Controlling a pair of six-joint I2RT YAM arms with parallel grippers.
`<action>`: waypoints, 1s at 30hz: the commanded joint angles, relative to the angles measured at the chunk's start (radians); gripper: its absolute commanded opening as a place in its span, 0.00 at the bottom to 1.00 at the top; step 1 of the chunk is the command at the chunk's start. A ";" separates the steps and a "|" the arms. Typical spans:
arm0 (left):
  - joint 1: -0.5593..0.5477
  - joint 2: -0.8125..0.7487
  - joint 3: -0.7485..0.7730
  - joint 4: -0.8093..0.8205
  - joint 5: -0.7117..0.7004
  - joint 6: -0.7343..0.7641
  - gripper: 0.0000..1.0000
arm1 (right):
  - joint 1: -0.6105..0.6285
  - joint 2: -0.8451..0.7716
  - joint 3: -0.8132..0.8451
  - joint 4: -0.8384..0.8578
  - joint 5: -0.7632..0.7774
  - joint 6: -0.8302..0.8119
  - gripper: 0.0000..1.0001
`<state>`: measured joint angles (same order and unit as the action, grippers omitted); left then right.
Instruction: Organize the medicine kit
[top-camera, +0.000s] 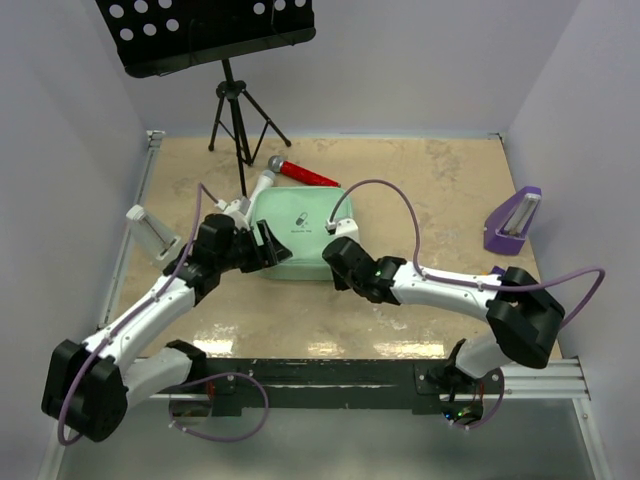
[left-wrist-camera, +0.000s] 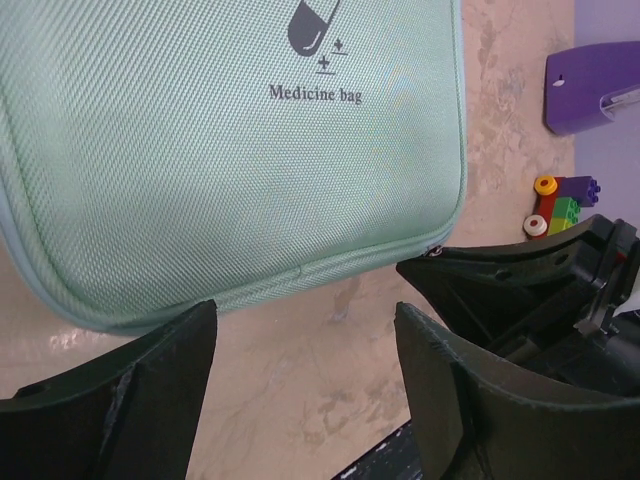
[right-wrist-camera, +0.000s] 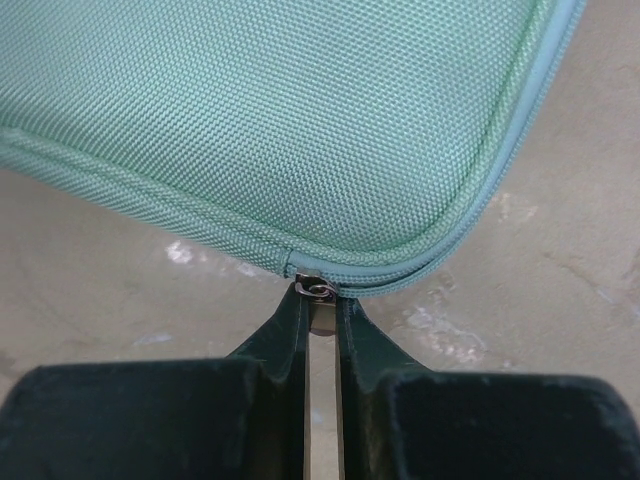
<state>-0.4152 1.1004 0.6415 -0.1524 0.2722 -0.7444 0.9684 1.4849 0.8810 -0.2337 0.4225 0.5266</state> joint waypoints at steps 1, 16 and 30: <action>0.004 -0.121 -0.058 -0.130 -0.048 -0.049 0.77 | 0.076 -0.002 0.018 0.022 -0.050 0.085 0.00; 0.001 -0.199 -0.166 -0.069 -0.126 -0.154 0.81 | 0.231 0.201 0.154 0.056 -0.024 0.176 0.00; 0.004 0.081 -0.027 0.020 -0.350 -0.110 0.75 | 0.262 0.089 -0.006 -0.006 -0.008 0.243 0.00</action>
<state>-0.4175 1.1118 0.5350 -0.1822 0.0429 -0.9031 1.1969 1.6260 0.9535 -0.1215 0.4541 0.7204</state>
